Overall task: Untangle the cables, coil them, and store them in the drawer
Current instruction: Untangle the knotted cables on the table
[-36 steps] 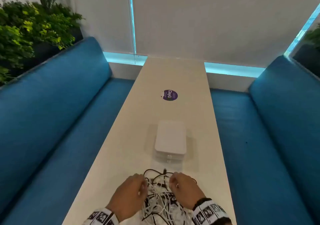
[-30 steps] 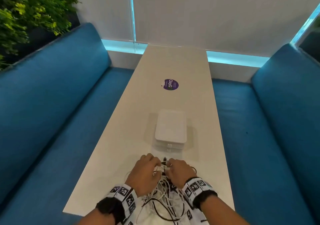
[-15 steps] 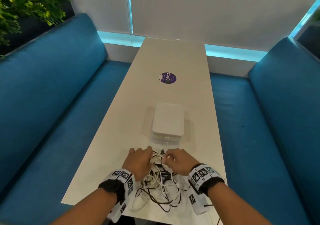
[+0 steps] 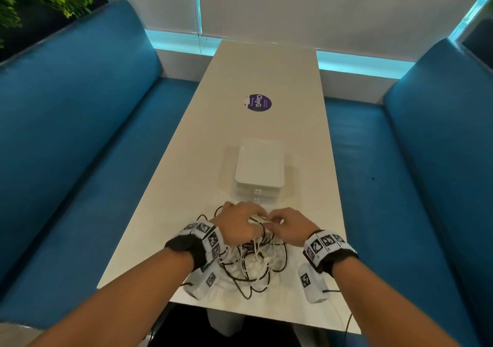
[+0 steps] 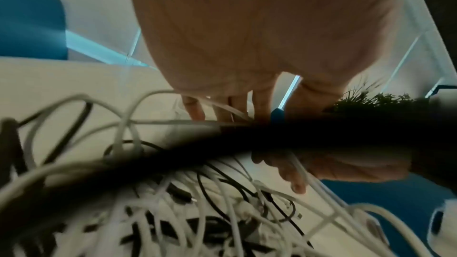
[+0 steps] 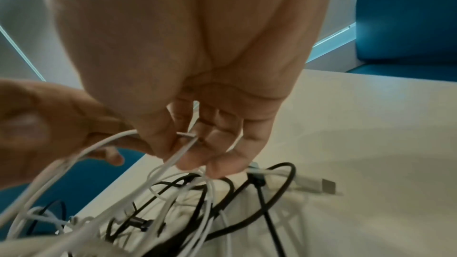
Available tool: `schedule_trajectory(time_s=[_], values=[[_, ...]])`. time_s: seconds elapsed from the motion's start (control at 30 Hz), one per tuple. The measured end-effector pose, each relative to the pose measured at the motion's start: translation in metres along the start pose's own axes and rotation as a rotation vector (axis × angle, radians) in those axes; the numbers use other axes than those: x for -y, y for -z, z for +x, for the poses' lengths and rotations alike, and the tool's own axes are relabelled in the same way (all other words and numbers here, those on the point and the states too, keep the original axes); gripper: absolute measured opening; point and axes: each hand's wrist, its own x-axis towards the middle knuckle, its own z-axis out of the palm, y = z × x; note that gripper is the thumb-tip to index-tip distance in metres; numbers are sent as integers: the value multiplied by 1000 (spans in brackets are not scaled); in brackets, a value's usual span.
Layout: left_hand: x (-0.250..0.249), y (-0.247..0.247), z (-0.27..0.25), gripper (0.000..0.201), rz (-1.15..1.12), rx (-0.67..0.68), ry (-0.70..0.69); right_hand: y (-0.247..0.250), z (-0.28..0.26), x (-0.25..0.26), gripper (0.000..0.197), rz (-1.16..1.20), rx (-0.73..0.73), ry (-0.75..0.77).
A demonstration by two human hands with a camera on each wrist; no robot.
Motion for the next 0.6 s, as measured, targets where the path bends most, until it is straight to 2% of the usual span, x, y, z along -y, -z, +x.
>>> schedule_trajectory(time_s=[0.07, 0.17, 0.23, 0.37, 0.47, 0.6], values=[[-3, -7, 5, 39, -2, -10, 17, -2, 2, 4, 9, 50, 1, -19], [9, -20, 11, 34, 214, -14, 20, -1, 0, 5, 24, 158, 52, -129], [17, -28, 11, 21, 344, -3, 30, 1, -1, 0, 29, 176, 21, -184], [31, -41, 13, 26, 310, -32, 19, 4, 3, -14, 23, 10, -109, -225], [39, -46, 13, 34, 270, -49, 14, 0, 5, -22, 21, -160, -169, -278], [48, -51, 19, 36, 270, -51, 47, -5, 6, -33, 18, -294, -229, -325]])
